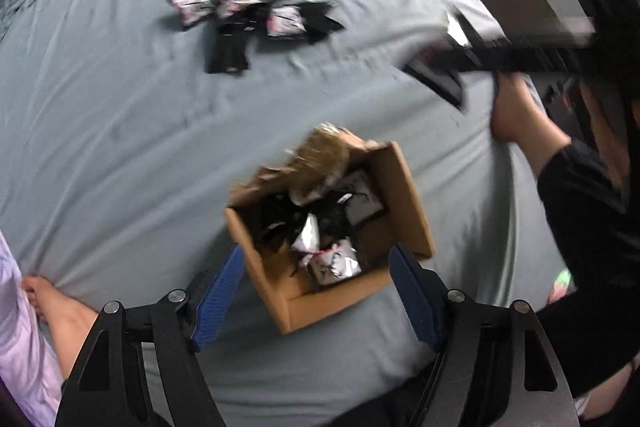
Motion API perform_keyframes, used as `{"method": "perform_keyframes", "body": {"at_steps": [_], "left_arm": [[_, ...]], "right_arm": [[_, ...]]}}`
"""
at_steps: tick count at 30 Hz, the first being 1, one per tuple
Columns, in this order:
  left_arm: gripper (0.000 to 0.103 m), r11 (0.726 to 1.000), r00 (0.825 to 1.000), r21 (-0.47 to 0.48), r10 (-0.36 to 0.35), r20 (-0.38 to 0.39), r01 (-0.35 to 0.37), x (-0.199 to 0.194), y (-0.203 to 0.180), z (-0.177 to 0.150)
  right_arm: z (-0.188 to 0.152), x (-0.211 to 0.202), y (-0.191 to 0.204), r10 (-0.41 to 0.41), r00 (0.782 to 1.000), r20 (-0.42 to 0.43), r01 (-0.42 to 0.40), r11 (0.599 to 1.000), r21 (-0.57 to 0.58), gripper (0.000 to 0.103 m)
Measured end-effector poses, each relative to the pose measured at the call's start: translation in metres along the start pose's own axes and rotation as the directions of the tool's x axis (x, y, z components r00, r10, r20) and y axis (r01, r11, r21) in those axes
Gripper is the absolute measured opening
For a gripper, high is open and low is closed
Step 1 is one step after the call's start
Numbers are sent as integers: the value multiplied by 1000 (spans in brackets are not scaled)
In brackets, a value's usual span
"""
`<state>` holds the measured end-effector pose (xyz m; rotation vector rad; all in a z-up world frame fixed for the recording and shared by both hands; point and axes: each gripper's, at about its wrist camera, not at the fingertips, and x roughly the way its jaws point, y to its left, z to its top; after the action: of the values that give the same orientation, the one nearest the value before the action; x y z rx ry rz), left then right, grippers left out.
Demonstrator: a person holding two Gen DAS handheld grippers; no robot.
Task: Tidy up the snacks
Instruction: 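Carry the packet over the box and open the left gripper, then lower the white packet into the box and open the right gripper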
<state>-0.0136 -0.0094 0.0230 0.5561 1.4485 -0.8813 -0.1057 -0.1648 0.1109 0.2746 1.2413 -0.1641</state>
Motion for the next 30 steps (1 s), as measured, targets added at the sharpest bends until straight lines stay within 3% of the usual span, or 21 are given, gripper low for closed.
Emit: {"method": "perform_keyframes", "body": {"at_steps": [5,10,17,24,28,29,30], "left_arm": [[81,981,997,-186,-35,72,48,-20,51,11],[81,953,992,-278,-101,76,118,-20,75,10],[82,964,997,-264,-21,71,39,-10,77,4],[83,952,999,-303,-31,32,39,4,89,1],[83,950,1000,-311,-25,13,28,10,92,0],[83,951,1000,-309,-21,9,23,11,91,0],[83,952,1000,-306,-19,7,20,12,90,1]], "right_arm": [[-11,-3,6,9,1000,-30,-9,1000,5,26],[-19,-4,26,-14,999,-46,11,999,-51,26],[-27,7,45,44,990,-134,-54,996,-69,27],[-24,36,54,100,960,-261,-102,995,4,27],[-19,49,42,113,951,-289,-89,992,94,28],[-17,51,37,118,950,-288,-87,989,117,32],[-16,52,34,126,951,-284,-88,986,142,42]]}}
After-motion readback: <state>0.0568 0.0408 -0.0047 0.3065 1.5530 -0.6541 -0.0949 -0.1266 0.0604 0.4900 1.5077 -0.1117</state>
